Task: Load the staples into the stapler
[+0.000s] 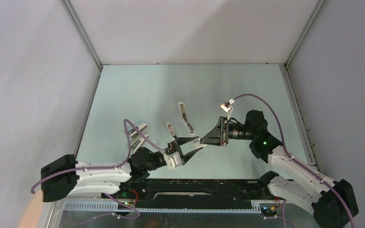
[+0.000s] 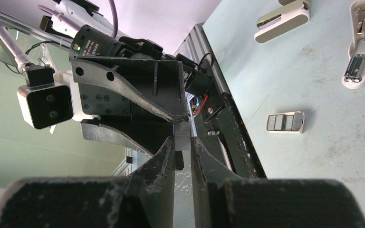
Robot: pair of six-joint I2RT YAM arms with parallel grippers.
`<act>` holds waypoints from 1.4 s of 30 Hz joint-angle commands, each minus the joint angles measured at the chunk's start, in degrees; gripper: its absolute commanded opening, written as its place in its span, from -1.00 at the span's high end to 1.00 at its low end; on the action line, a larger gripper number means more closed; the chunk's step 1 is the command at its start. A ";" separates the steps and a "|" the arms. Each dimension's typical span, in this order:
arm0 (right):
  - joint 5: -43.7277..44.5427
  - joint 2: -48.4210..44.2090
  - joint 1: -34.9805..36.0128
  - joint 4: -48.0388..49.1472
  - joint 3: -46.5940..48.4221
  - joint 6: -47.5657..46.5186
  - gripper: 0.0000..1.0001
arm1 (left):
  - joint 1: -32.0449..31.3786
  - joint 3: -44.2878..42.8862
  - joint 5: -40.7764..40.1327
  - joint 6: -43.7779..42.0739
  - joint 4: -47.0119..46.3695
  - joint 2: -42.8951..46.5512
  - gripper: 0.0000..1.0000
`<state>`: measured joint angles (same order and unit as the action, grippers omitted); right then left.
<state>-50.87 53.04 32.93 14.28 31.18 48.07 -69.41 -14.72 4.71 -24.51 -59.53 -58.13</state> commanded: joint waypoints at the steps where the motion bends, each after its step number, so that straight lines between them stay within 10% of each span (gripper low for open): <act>1: -1.40 -0.48 0.38 2.09 0.11 0.22 0.66 | -0.51 -2.54 -0.33 -1.09 -2.57 0.03 0.08; 19: -1.42 -0.52 0.47 1.97 0.11 0.61 0.65 | -0.64 -3.03 -3.18 0.88 2.40 1.84 0.43; 24: -0.63 -1.26 -0.05 0.85 0.11 0.26 0.34 | -0.64 -3.55 -4.43 1.93 5.53 2.74 0.47; 31: 9.57 -7.87 -3.70 -13.16 0.11 -7.61 -0.33 | -0.64 -10.96 -14.42 5.63 28.13 4.03 0.48; 42: 35.27 -17.82 -5.42 -36.40 0.14 -16.58 -0.43 | 3.50 -28.83 -19.72 15.50 67.81 -8.23 0.42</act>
<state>-27.86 37.76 27.73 -12.58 30.89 35.66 -68.14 -38.74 -13.58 -14.37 -8.43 -62.19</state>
